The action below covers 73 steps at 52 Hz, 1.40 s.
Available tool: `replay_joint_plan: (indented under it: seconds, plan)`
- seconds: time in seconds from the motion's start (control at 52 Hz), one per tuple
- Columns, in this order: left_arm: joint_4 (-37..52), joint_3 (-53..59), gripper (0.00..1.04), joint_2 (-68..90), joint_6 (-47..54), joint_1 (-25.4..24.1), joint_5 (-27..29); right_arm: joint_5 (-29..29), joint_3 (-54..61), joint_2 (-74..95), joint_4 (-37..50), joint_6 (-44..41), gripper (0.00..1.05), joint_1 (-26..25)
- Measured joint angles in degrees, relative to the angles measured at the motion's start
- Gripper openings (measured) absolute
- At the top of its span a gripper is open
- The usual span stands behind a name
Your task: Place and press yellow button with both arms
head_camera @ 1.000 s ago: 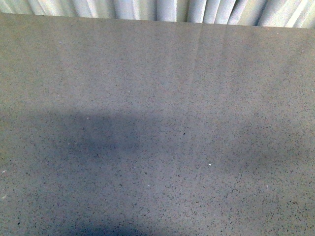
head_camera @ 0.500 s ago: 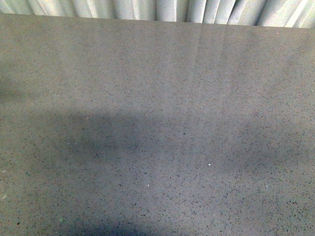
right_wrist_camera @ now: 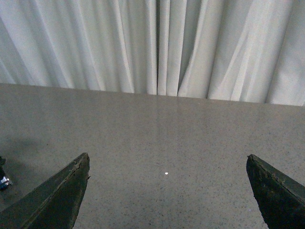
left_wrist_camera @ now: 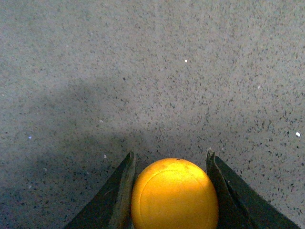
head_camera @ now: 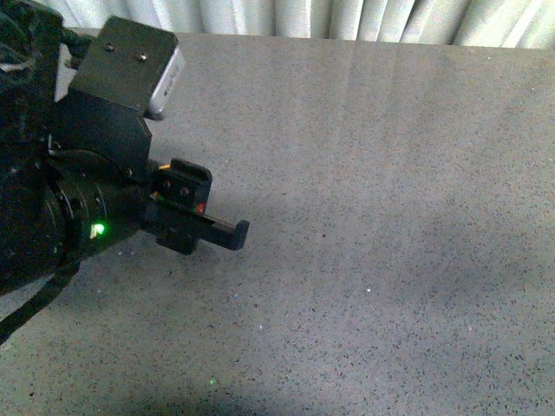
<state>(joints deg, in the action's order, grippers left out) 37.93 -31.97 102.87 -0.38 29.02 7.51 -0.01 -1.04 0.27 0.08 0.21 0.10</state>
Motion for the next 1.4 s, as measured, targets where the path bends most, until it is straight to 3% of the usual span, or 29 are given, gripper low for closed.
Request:
replay_joint_plan:
  seconds: [0.308, 0.519, 0.596, 0.75, 1.019, 1.231, 1.288, 1.365, 1.404]
  plan:
    - [1.88, -0.15, 0.35, 4.33, 0.02, 1.75, 0.22, 0.00, 0.00, 0.00, 0.00, 0.00, 0.96, 0.00]
    - [1.97, -0.15, 0.65, 4.33, -0.04, 2.10, 0.02, 0.00, 0.00, 0.00, 0.00, 0.00, 0.96, 0.00]
    - [1.86, -0.07, 0.80, 4.09, -0.02, 2.03, -0.09, 0.00, 0.00, 0.00, 0.00, -0.02, 0.96, 0.00]
    - [0.15, 0.31, 0.97, 1.09, -0.31, 0.98, -1.36, 0.00, 0.00, 0.00, 0.00, 0.00, 0.96, 0.00]
    - [-6.93, -0.44, 0.96, -11.87, -2.58, -6.34, -5.68, 0.00, 0.00, 0.00, 0.00, -0.02, 0.96, 0.00]
    - [-11.06, -1.55, 0.96, -20.92, -5.31, -21.29, -14.16, -0.02, 0.00, 0.00, 0.00, 0.00, 0.96, 0.00]
    - [-3.50, 0.50, 0.88, -21.59, -3.82, -23.89, -9.77, 0.04, 0.00, 0.00, 0.00, -0.02, 0.96, 0.00]
    - [9.51, 6.56, 0.76, -24.22, -2.03, -27.45, -7.98, 0.13, 0.00, 0.00, 0.00, -0.02, 0.96, 0.00]
    - [11.89, 10.19, 0.67, -28.39, -1.49, -28.76, -7.04, -0.50, -0.57, 1.11, -1.70, 0.68, 0.96, -0.24]
